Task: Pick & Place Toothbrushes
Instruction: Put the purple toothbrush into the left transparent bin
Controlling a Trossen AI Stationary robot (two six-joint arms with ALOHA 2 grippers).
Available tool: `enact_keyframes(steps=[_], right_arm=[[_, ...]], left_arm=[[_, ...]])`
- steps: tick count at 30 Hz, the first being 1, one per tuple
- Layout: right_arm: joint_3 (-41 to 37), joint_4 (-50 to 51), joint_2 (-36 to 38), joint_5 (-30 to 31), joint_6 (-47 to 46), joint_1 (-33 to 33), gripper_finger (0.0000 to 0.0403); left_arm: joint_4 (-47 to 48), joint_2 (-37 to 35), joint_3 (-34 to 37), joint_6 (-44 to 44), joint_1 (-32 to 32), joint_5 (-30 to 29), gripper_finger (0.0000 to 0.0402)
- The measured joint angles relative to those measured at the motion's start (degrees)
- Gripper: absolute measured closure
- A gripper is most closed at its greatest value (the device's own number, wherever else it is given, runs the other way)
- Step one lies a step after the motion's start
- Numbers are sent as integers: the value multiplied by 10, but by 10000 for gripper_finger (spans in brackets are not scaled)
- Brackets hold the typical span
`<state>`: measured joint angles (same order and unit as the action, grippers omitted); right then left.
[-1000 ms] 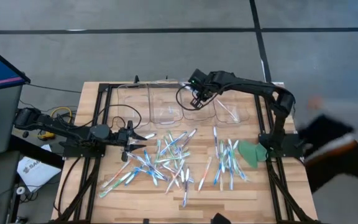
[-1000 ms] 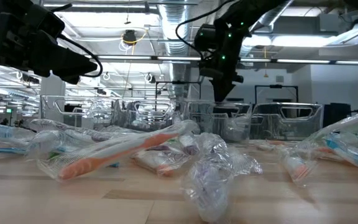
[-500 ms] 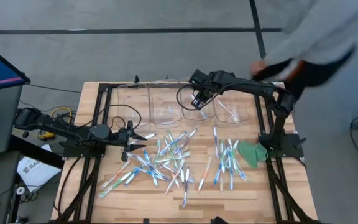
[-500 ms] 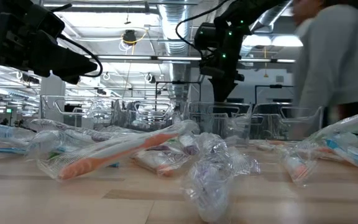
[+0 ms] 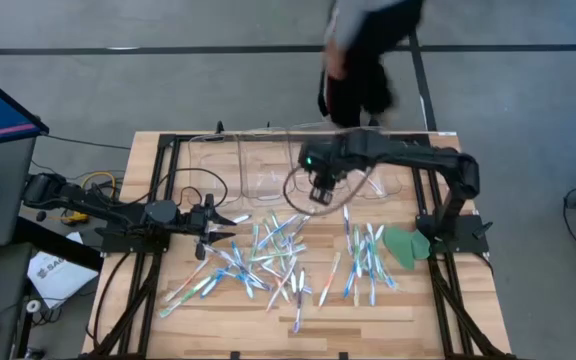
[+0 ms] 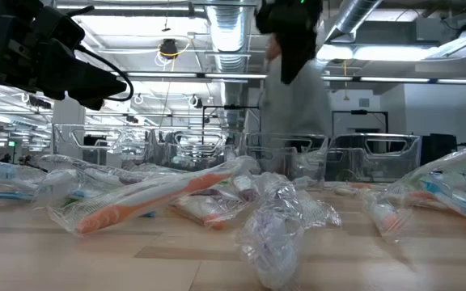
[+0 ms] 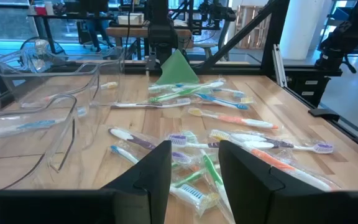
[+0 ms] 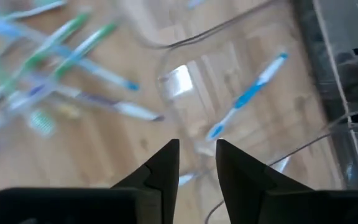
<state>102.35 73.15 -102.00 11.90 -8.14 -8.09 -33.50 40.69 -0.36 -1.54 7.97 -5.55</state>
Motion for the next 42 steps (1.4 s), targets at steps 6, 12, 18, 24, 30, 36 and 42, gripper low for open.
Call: enact_keyframes(steps=[6, 12, 18, 24, 30, 36, 42], right_arm=[[0, 43, 31, 1, 6, 104, 305], [-20, 111, 75, 196, -68, 179, 305], [-139, 156, 181, 347, -276, 246, 305], [-331, 77, 307, 348, -363, 308, 305], [-520, -169, 410, 361, -356, 354, 305], [-668, -509, 435, 361, -69, 348, 304], [-749, -767, 418, 303, 127, 297, 294]], left_arm=[[1, 0, 0, -22, 0, 0, 273], [6, 0, 0, -32, 0, 17, 273], [5, 0, 0, -32, 0, 18, 272], [5, 0, 0, -2, 0, 58, 272], [5, 0, 0, 16, 0, 97, 271], [2, 7, 0, -14, -1, 97, 236], [-4, 26, 0, -28, -5, 97, 165]])
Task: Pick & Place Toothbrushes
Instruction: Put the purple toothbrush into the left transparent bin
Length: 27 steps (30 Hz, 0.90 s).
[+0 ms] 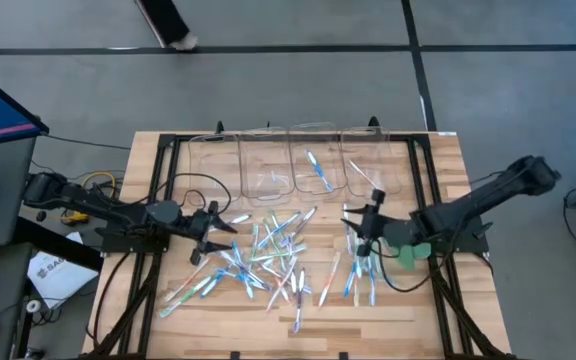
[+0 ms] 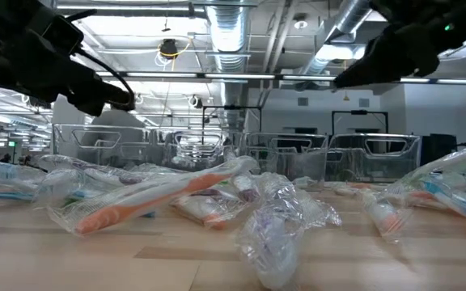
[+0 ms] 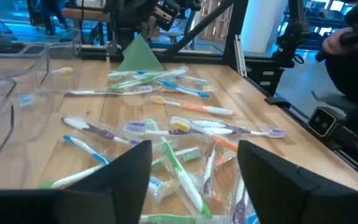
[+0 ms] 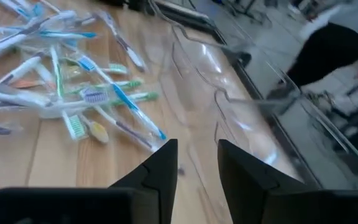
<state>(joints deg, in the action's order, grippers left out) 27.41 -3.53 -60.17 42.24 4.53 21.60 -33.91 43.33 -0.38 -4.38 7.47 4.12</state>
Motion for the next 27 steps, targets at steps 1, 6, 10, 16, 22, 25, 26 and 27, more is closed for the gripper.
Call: enact_keyframes(steps=[1, 6, 10, 16, 22, 25, 26, 27], right_arm=[[-5, -25, -5, -20, 16, -8, 292], [-9, -55, -35, -112, 36, -42, 290], [-9, -63, -66, -133, 36, -61, 290], [-10, -108, -113, -156, 36, -85, 290], [-10, -187, -149, -221, 74, -103, 290], [-10, -207, -158, -242, 77, -107, 290], [-10, -211, -161, -245, 77, -109, 290], [-10, -210, -161, -245, 77, -109, 290]], left_arm=[[-1, 0, 0, -5, 1, 0, 156], [-11, 0, 0, -42, 13, 4, 132], [-11, 0, 0, -49, 22, 3, 129], [-11, 11, -6, -50, 56, 0, 151], [-10, 87, -17, 9, 96, -47, 185], [-15, 136, -24, 9, 107, -47, 196], [-16, 152, -25, 9, 109, -47, 198], [-18, 165, -26, 9, 110, -47, 200]])
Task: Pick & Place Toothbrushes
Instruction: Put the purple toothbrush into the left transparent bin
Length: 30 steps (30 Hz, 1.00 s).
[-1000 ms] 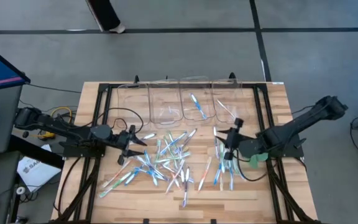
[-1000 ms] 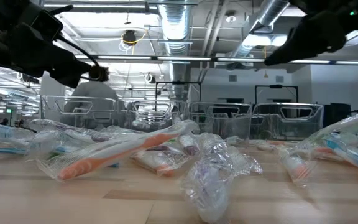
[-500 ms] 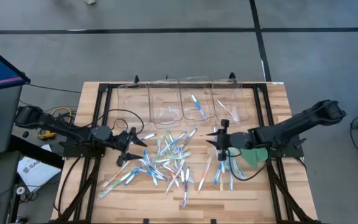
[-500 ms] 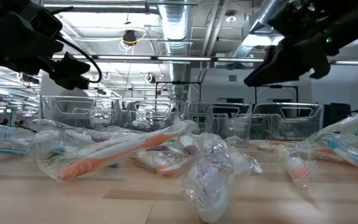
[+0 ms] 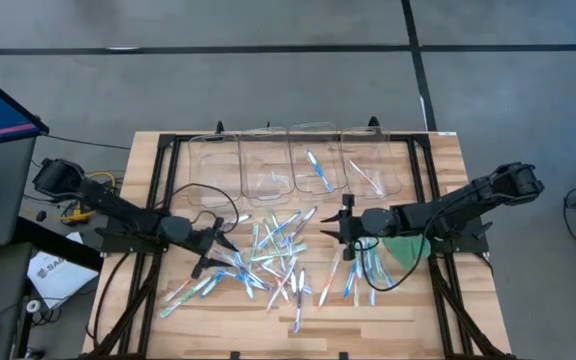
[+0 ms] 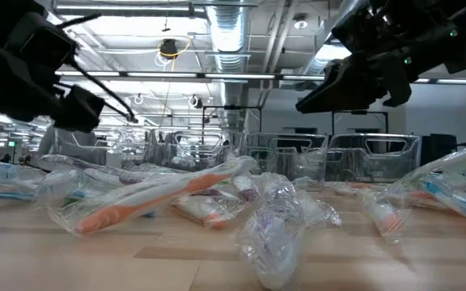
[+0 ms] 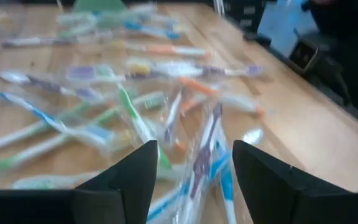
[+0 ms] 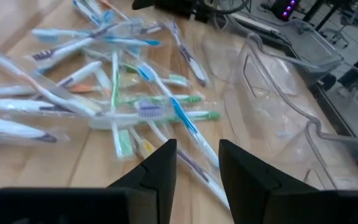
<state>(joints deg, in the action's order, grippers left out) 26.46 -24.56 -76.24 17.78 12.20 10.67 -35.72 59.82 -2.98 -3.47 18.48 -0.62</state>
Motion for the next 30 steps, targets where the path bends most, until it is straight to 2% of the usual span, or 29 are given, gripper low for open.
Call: enact_keyframes(steps=[10, 19, 25, 30], right_arm=[[0, 0, 0, 0, -1, 0, 290], [0, 1, 0, 0, 1, 0, 290], [0, 1, 0, 0, 2, 0, 290], [0, 1, 1, 0, 2, 1, 290]], left_arm=[[-3, 87, -3, 0, -2, -13, 203], [-4, 108, -3, -3, -2, -27, 205], [-4, 108, -3, -4, -2, -29, 226], [-4, 108, -3, 0, -2, -29, 260]])
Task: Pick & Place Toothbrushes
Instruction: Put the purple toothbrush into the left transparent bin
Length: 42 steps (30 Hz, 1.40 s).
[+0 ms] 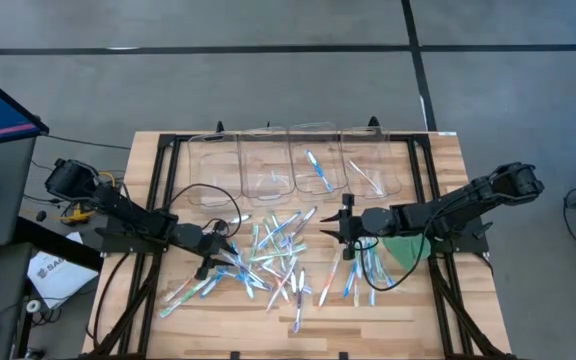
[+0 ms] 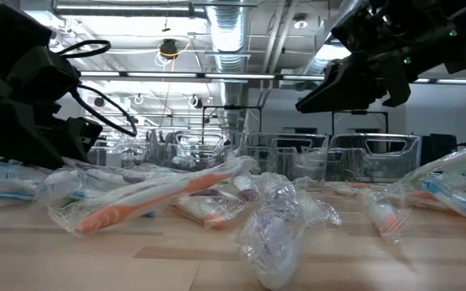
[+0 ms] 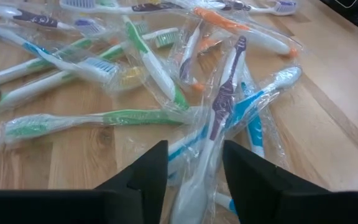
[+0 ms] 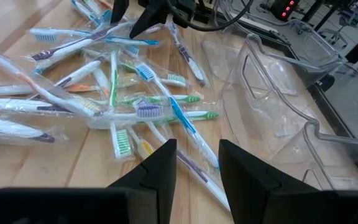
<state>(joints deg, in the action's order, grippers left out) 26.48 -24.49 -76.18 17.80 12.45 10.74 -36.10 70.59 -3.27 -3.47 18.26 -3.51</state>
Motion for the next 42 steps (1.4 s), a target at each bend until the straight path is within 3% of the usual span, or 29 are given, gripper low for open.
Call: enact_keyframes(steps=[13, 36, 42], right_arm=[[0, 0, 0, 0, 1, 0, 290], [0, 0, 0, 0, 1, 0, 290], [0, -39, 0, 0, 9, 0, 290]], left_arm=[[-1, 0, 0, 2, 0, -6, 366], [5, -1, -71, 33, 17, -25, 367], [11, -40, -84, -12, 17, -51, 368]])
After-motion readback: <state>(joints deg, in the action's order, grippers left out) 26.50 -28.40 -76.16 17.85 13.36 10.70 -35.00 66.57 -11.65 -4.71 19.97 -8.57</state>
